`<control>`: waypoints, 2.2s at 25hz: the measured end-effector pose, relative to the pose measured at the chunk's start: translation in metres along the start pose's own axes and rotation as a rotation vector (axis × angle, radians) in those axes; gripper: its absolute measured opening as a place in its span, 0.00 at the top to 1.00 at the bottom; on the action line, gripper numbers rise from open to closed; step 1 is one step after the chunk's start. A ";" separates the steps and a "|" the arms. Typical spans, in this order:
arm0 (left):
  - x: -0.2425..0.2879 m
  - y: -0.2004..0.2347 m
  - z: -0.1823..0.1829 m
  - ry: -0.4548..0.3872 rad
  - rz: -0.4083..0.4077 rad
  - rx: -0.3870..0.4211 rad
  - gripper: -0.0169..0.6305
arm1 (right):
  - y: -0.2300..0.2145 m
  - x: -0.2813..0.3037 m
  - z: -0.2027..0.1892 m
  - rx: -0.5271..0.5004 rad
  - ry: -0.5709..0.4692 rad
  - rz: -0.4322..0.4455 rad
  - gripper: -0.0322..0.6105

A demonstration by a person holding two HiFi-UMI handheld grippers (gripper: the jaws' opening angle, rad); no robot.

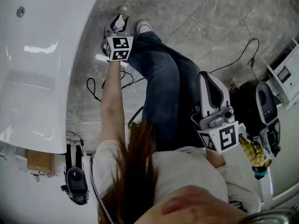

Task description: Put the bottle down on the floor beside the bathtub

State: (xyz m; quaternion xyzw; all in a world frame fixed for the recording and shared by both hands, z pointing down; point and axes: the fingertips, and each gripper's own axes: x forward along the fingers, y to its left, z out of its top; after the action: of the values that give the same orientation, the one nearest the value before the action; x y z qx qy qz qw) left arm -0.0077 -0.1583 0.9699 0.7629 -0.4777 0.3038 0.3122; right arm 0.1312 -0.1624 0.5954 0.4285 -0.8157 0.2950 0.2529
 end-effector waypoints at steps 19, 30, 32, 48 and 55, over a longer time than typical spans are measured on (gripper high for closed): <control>0.010 0.000 -0.010 0.010 0.000 -0.018 0.74 | 0.006 0.015 0.006 0.006 0.025 0.019 0.93; 0.009 0.001 -0.002 0.013 0.004 -0.017 0.63 | 0.004 0.011 0.004 0.019 0.041 0.020 0.93; 0.006 0.002 0.000 0.018 0.016 -0.011 0.62 | 0.005 0.010 0.005 0.021 0.042 0.022 0.93; -0.094 -0.014 0.090 -0.153 0.094 -0.039 0.82 | 0.037 -0.037 0.036 0.044 0.048 0.078 0.93; -0.164 -0.008 0.140 -0.230 0.133 -0.066 0.94 | 0.067 -0.069 0.065 0.029 0.028 0.120 0.93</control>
State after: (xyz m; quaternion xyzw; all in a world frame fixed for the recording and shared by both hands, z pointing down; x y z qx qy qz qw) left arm -0.0361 -0.1747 0.7564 0.7487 -0.5697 0.2185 0.2593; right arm 0.0989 -0.1394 0.4870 0.3781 -0.8320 0.3274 0.2400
